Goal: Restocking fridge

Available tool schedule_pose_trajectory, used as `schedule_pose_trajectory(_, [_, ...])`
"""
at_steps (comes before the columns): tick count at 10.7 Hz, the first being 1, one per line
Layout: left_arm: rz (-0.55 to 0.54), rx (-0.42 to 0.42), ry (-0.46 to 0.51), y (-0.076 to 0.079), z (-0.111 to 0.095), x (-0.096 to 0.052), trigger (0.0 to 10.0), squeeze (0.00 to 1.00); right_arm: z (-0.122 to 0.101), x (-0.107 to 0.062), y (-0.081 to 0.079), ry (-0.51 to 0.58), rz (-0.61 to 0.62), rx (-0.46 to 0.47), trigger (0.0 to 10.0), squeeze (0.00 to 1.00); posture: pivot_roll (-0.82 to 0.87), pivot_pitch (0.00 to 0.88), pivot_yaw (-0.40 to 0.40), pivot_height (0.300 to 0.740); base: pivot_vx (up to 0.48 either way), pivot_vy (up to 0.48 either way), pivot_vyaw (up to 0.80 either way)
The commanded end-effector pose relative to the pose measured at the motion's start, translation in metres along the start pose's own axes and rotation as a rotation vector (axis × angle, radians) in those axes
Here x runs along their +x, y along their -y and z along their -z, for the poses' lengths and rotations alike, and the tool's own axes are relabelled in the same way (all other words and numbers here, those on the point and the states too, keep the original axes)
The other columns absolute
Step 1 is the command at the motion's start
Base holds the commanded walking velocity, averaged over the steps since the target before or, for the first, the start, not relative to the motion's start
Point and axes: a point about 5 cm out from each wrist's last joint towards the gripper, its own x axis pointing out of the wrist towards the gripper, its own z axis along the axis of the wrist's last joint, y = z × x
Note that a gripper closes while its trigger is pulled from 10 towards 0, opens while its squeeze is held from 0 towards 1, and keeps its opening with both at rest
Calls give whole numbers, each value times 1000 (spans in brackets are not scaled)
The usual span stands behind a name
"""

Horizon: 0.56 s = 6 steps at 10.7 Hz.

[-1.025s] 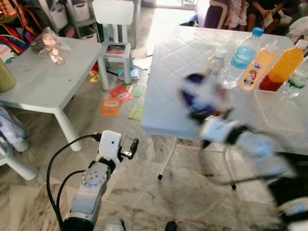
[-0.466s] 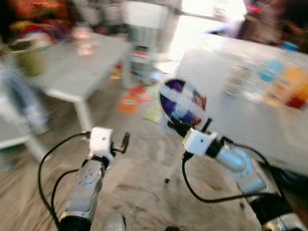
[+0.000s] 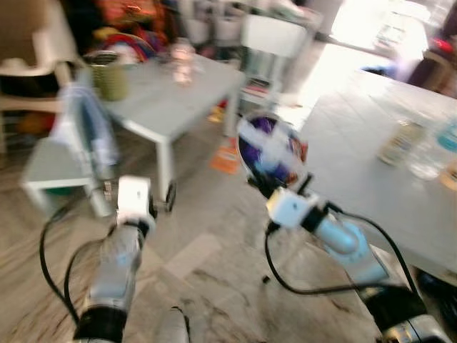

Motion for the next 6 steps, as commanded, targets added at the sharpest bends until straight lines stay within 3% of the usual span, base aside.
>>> schedule_pose_trajectory(1, [-6,27,7,-6,-1,-1,10000,0,-6,0,0,20,7,-14,10000,0,100,7,-50,740,0,0,800])
schedule_pose_trajectory(3, [-31,38,-10,-13,4,-9,10000,0,-4,-2,-14,22,-39,-9,10000,0,120,8,-40,740,0,0,800])
schedule_pose_trajectory(4, [-54,21,4,-14,-2,-3,10000,0,-5,6,-6,27,-27,-9,10000,0,112,25,-48,740,0,0,800])
schedule_pose_trajectory(5, [-31,33,66,-9,-23,5,10000,0,-16,15,14,68,12,8,10000,0,119,44,-49,740,0,0,800])
schedule_pose_trajectory(6, [-31,67,73,-9,-21,4,10000,0,-8,15,8,47,-15,-26,10000,0,136,67,-39,740,0,0,800])
